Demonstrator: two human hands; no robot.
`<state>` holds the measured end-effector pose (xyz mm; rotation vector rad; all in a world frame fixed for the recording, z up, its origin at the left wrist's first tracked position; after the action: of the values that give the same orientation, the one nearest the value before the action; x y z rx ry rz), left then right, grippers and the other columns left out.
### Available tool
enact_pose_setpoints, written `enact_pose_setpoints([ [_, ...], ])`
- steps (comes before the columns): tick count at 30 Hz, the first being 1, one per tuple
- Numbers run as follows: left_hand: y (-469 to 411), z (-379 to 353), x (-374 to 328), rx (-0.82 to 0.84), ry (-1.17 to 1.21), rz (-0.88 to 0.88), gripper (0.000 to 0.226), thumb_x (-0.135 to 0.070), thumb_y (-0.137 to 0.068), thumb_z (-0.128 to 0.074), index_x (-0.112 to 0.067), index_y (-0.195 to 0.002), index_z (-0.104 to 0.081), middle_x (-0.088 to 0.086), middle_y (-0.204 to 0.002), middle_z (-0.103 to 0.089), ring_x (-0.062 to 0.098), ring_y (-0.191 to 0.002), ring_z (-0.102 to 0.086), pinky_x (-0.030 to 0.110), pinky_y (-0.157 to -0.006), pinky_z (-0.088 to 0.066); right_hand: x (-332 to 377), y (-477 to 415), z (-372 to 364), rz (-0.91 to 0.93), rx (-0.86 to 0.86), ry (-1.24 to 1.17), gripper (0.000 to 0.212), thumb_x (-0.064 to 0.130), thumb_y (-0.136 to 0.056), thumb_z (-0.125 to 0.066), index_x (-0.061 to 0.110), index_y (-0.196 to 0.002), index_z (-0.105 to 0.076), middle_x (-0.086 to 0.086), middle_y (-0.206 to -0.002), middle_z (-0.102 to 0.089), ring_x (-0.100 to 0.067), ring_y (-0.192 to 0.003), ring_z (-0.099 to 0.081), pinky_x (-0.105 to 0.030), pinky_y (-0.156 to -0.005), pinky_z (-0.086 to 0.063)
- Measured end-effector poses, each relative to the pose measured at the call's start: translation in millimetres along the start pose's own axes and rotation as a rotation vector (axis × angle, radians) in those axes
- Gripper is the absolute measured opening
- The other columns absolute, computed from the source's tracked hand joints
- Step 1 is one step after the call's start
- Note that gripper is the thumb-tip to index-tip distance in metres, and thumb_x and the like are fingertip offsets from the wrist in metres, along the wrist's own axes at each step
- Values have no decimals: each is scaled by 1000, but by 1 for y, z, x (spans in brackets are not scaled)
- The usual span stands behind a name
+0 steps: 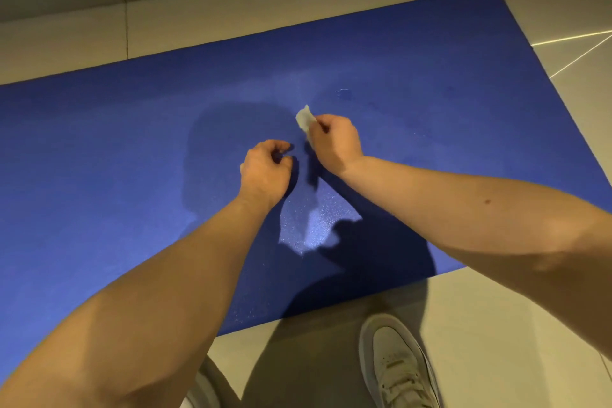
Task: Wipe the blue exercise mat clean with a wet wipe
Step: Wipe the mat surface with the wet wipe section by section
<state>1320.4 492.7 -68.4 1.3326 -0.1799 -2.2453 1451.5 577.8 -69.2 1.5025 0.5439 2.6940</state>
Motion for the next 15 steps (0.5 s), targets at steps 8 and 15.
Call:
enact_pose_setpoints([
  [8, -39, 21, 9, -106, -623, 5, 56, -39, -89, -71, -22, -138, -50, 7, -160, -19, 33, -143, -19, 48, -106, -35, -31, -25, -38, 529, 335, 1127, 60, 41, -107, -32, 3, -155, -30, -21, -163, -19, -37, -153, -15, -47, -122, -22],
  [15, -68, 27, 14, 31, -762, 84, 82, -65, -89, -57, -33, -156, -23, 7, -164, -6, 34, -147, -10, 50, -116, -22, -30, -28, -45, 557, 357, 1033, 75, 65, -103, -16, 25, -163, 2, -9, -169, 14, -29, -155, 20, -54, -125, 7],
])
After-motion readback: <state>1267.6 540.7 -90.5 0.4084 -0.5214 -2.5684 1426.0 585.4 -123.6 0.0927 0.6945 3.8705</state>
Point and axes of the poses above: each hand's wrist, its own y-axis away from the middle knuckle, its own z-axis out of the back of the hand, x = y × z, the point moved 1 cm from there along -y, towards the middle knuckle
